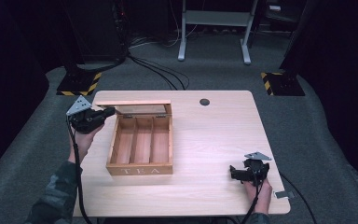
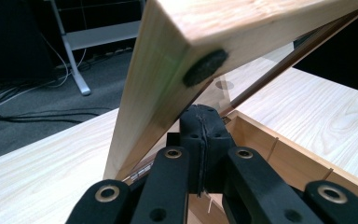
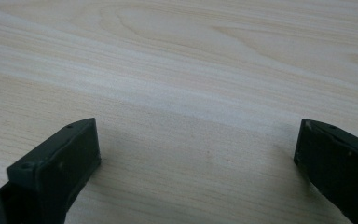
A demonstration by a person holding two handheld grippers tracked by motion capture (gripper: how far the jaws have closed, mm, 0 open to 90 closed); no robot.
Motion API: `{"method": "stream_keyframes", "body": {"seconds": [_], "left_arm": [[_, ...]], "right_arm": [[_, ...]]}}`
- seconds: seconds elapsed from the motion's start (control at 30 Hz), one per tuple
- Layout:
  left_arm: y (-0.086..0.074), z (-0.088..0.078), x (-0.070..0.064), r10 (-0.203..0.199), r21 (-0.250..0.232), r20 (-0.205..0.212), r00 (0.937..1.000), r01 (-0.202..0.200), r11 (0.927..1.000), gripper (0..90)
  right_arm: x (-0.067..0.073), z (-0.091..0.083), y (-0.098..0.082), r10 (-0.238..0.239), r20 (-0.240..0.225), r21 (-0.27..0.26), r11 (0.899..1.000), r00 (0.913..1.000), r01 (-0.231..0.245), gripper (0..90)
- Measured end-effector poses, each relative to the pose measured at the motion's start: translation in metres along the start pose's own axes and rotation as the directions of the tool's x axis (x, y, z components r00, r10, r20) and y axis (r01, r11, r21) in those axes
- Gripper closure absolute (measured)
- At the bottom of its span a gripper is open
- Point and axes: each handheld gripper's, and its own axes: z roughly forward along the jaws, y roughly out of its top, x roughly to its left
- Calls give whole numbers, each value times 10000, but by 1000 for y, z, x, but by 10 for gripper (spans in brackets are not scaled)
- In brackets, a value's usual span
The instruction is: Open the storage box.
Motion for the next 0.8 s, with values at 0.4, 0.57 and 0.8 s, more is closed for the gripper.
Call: {"method": "stream_keyframes", "body": {"seconds": [0.4,0.57,0.8], "left_arm": [[3,0,1,14,46,-12,10000,-14,10000,892],[4,0,1,15,95,-8,10000,-15,10000,892],[5,0,2,59,155,18,10000,-59,9999,892]], "right_arm": [[0,0,0,21,-6,33,10000,10000,-21,0],[0,0,0,48,-6,46,10000,10000,-48,0],[0,0,0,27,-4,30,10000,10000,-27,0]]}}
